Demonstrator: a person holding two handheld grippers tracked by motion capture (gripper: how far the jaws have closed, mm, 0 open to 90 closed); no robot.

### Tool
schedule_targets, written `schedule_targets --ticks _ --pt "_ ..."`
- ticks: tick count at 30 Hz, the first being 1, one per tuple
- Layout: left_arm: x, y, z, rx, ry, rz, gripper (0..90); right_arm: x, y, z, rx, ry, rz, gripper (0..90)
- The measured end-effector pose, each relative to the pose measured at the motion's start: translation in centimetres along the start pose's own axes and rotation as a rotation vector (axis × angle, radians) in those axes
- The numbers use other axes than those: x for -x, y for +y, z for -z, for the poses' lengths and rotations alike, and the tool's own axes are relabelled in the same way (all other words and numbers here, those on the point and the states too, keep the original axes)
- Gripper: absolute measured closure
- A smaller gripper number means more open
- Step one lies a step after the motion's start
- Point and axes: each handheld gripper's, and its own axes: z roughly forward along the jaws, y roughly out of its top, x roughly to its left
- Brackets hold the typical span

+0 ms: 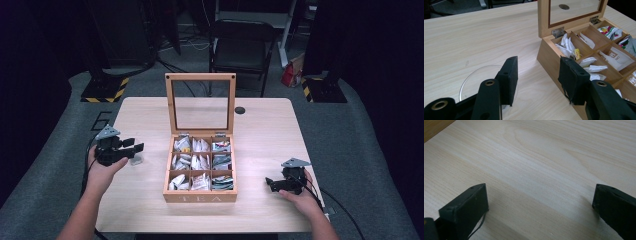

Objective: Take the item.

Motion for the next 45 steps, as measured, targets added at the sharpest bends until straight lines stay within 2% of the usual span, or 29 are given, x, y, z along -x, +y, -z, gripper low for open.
schedule_targets --ticks 15,18,26,32,41,45 --pt "1.2 -0.8 0.0 -0.016 -0.031 -0.029 49.2 0.0 0.0 0.0 0.000 0.000 0.000 0.0" --pt "1.6 -1.2 0.0 -0.013 -0.027 -0.034 48.6 0.0 0.0 0.0 0.000 0.000 0.001 0.0" --pt "2.4 -2.7 -0.2 -0.031 -0.052 -0.068 45.0 0.0 0.0 0.0 -0.001 0.001 0.001 0.0" --pt "2.6 -3.8 -0.7 -0.049 -0.072 -0.066 41.7 0.0 0.0 0.0 0.000 0.000 0.000 0.0" --pt "2.6 -5.4 -1.1 -0.077 -0.069 -0.070 40.1 0.0 0.0 0.0 0.000 0.000 0.000 0.0" --pt "2.6 -6.1 -1.3 -0.093 -0.069 -0.058 40.1 0.0 0.0 0.0 0.000 0.000 0.000 0.0"
